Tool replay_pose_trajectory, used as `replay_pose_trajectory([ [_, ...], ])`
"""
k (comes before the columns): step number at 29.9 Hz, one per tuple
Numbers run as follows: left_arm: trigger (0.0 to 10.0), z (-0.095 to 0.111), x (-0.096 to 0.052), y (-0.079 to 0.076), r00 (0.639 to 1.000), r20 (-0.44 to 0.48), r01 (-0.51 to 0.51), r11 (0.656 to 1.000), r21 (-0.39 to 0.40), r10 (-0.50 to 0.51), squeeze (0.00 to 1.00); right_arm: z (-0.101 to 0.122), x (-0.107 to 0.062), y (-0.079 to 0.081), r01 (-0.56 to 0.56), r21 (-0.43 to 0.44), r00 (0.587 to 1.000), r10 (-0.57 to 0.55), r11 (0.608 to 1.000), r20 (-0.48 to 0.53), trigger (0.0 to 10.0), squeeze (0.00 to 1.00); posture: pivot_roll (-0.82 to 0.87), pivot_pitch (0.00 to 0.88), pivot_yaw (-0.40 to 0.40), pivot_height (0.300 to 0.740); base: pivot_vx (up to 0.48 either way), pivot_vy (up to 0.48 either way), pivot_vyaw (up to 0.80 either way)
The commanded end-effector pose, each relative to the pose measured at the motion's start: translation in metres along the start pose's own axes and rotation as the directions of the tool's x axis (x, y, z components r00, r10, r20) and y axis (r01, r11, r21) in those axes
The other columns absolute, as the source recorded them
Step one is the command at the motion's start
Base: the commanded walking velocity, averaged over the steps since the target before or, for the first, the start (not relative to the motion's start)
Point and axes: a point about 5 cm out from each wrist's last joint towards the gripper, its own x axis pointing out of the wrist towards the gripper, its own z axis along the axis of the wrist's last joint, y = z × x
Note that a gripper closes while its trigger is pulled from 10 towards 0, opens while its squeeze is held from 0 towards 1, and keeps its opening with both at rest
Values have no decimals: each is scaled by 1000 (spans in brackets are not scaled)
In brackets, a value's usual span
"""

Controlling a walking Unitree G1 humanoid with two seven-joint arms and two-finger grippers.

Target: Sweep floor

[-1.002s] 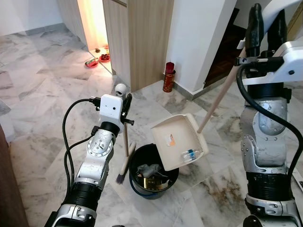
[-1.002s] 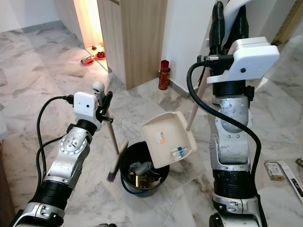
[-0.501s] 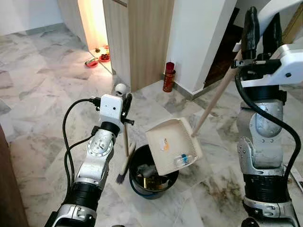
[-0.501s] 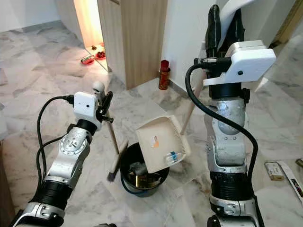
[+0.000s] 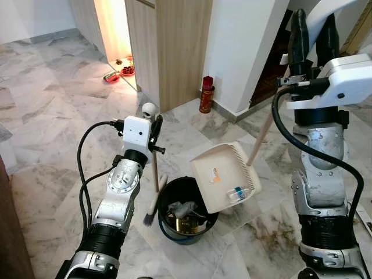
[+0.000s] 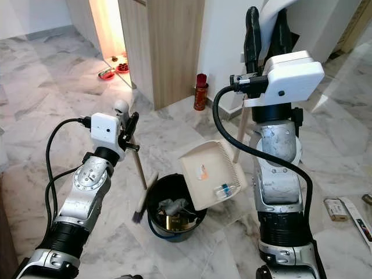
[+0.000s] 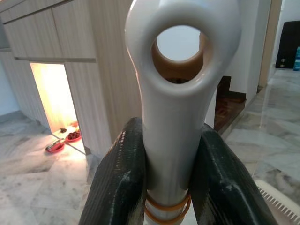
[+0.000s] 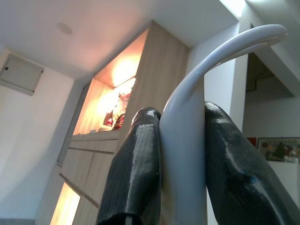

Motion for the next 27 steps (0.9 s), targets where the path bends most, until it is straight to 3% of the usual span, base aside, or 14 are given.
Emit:
replay_pose_trajectory([
  [1, 10000, 12, 2, -1, 998, 66, -2, 1000, 5, 1, 0, 17, 5, -7, 37, 14, 995, -38, 999, 89, 10000, 0, 146, 68, -78, 740, 0, 0, 0],
  [5, 10000, 12, 2, 0, 998, 65, -5, 1000, 5, 4, 0, 15, 5, -12, 85, 62, 994, -89, 994, 66, 10000, 0, 146, 69, -80, 740, 0, 0, 0],
  [11, 10000, 12, 1, 0, 998, 65, -6, 1000, 5, 6, 0, 15, 5, -15, 94, 49, 993, -98, 994, 73, 10000, 0, 145, 70, -80, 740, 0, 0, 0],
  [14, 10000, 12, 1, 0, 998, 65, -7, 1000, 4, 7, 0, 20, 6, -8, 22, -57, 994, -16, 998, 112, 10000, 0, 144, 70, -80, 740, 0, 0, 0],
  [19, 10000, 12, 1, -1, 998, 65, -5, 1000, 4, 5, 0, 22, 4, 2, -25, -74, 992, 34, 997, 125, 10000, 0, 144, 70, -79, 740, 0, 0, 0],
  [27, 10000, 12, 1, 1, 998, 66, -10, 1000, 6, 10, 0, 21, 4, 3, -17, -43, 992, 22, 999, 121, 10000, 0, 147, 72, -83, 740, 0, 0, 0],
])
